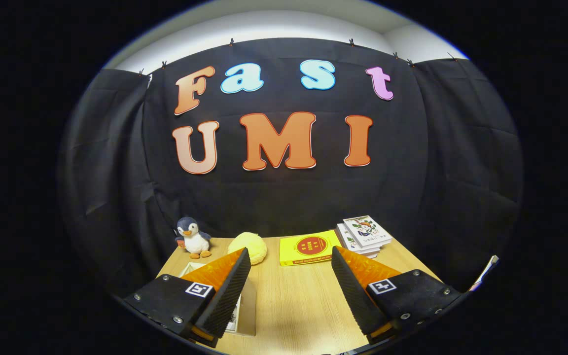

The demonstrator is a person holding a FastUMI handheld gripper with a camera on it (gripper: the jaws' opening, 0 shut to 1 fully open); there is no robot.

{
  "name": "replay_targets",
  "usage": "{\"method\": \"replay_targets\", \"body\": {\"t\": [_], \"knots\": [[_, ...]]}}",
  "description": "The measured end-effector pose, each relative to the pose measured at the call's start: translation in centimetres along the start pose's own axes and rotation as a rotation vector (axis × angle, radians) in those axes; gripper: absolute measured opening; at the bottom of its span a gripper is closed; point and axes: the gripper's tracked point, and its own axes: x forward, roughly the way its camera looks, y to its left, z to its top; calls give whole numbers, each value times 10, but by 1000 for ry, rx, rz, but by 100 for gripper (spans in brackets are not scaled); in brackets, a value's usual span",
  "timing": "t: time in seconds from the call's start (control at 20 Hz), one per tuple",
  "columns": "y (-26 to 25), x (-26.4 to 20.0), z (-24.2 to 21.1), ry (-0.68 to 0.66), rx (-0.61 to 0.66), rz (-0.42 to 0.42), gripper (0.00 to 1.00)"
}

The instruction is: Open the storage box then place both shoes into the box .Put the left shoe in first, then the right shoe, with the right side of both shoes facing outward in a uniform manner.

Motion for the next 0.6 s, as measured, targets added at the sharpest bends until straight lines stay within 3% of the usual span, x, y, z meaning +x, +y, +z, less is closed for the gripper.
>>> {"method": "replay_targets", "body": {"t": [0.6], "knots": [[7, 1, 0, -16, 21, 17, 99]]}}
